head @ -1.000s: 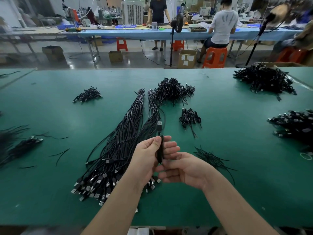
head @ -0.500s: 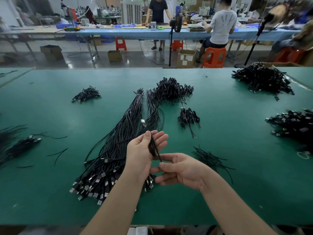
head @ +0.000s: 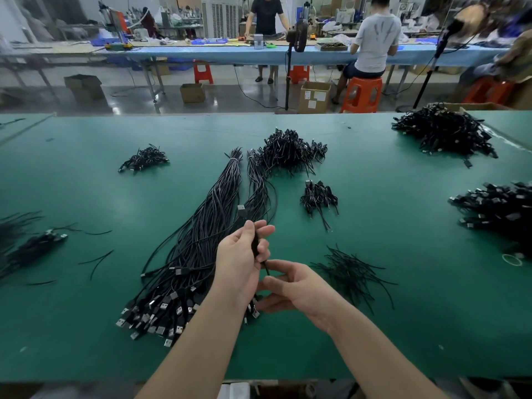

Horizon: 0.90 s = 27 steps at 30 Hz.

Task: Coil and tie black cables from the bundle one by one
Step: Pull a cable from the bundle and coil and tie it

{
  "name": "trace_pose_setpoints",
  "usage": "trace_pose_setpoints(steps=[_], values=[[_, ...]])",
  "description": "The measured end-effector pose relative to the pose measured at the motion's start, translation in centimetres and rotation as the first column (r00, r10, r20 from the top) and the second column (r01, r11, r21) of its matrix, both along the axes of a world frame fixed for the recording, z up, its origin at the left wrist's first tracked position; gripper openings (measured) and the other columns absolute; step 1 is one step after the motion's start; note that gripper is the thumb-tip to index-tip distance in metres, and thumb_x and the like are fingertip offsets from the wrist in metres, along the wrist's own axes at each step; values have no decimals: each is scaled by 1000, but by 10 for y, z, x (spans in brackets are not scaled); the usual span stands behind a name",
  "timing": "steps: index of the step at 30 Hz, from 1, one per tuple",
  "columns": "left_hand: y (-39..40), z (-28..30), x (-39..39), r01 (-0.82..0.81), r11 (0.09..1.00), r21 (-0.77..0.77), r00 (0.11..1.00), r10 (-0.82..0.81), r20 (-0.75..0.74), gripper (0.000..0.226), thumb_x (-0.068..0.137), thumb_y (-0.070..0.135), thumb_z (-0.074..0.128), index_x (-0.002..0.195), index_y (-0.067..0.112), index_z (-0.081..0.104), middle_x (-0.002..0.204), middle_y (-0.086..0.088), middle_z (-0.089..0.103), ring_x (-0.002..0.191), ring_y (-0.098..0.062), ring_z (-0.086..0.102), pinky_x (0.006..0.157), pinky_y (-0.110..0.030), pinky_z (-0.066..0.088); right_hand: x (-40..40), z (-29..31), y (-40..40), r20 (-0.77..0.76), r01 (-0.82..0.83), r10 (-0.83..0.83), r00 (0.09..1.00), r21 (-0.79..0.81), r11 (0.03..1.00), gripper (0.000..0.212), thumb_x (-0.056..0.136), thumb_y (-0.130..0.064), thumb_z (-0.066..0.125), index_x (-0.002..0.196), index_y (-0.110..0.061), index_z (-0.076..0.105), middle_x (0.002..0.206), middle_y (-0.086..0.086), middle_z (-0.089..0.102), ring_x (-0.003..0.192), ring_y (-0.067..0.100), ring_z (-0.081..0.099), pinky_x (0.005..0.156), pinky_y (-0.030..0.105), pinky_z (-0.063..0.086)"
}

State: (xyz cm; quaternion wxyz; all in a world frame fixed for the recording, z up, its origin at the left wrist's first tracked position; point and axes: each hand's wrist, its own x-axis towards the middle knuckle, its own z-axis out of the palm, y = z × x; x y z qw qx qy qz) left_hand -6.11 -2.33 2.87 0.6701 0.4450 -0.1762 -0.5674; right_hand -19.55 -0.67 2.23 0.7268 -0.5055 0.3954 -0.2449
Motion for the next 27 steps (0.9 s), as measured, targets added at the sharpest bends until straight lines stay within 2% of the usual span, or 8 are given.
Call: trace_pose_setpoints(steps=[7,11,15,18,20,22,25,27], values=[[6,6,-2,86,994,-60,994,-82,74,24,106,10,44,108,-6,62,77,-6,69,48,-9,39,44,-19,36,-7,-1,-3,5,-19,18,1000,18,1000,33,97,-9,61,129,-16,53,106,9,76,80,23,75,77,35,62],[10,7,-5,128,989,-74,983,-117,143,26,108,10,41,101,-3,61,68,-4,61,44,-9,33,42,-20,32,-12,3,-9,-21,-102,101,995,-39,994,47,91,-11,72,133,-16,54,111,10,75,98,23,73,89,35,59],[14,5,-8,198,979,-47,964,-185,191,27,107,12,43,97,1,66,66,-4,63,44,-8,47,46,-20,45,-8,8,-16,56,-15,23,998,-139,990,65,79,-30,82,137,-24,53,120,3,72,116,20,66,104,40,51],[17,3,-7,234,971,-50,943,-215,254,30,107,15,44,95,7,70,73,-7,68,50,-11,58,53,-26,54,-3,5,-16,63,45,-33,997,-208,977,59,72,-40,82,127,-33,61,101,-4,71,106,14,66,107,42,49],[18,2,-5,257,964,-65,931,-229,285,32,107,16,44,91,10,72,78,-14,69,58,-17,64,62,-34,59,-5,4,-16,28,58,-53,998,-258,964,49,72,-39,83,117,-42,64,93,-9,71,99,9,66,105,37,50],[19,2,-3,283,956,-81,922,-248,297,34,107,16,45,88,12,73,84,-19,70,70,-24,70,70,-40,61,-6,3,-15,26,45,-39,999,-293,955,46,76,-25,85,114,-43,66,101,-8,76,103,10,70,99,29,53],[19,4,-2,306,948,-92,908,-261,328,34,106,16,46,88,13,74,88,-23,73,79,-31,73,72,-40,61,-4,1,-15,8,109,-113,994,-332,937,42,77,-6,84,103,-35,70,93,-5,77,91,9,73,82,19,56],[17,4,-3,289,953,-89,903,-240,358,33,106,16,47,87,13,74,86,-22,73,80,-32,73,73,-41,61,-1,1,-14,-18,152,-169,985,-346,926,36,78,-6,83,104,-26,70,88,-5,77,86,8,73,78,17,55]])
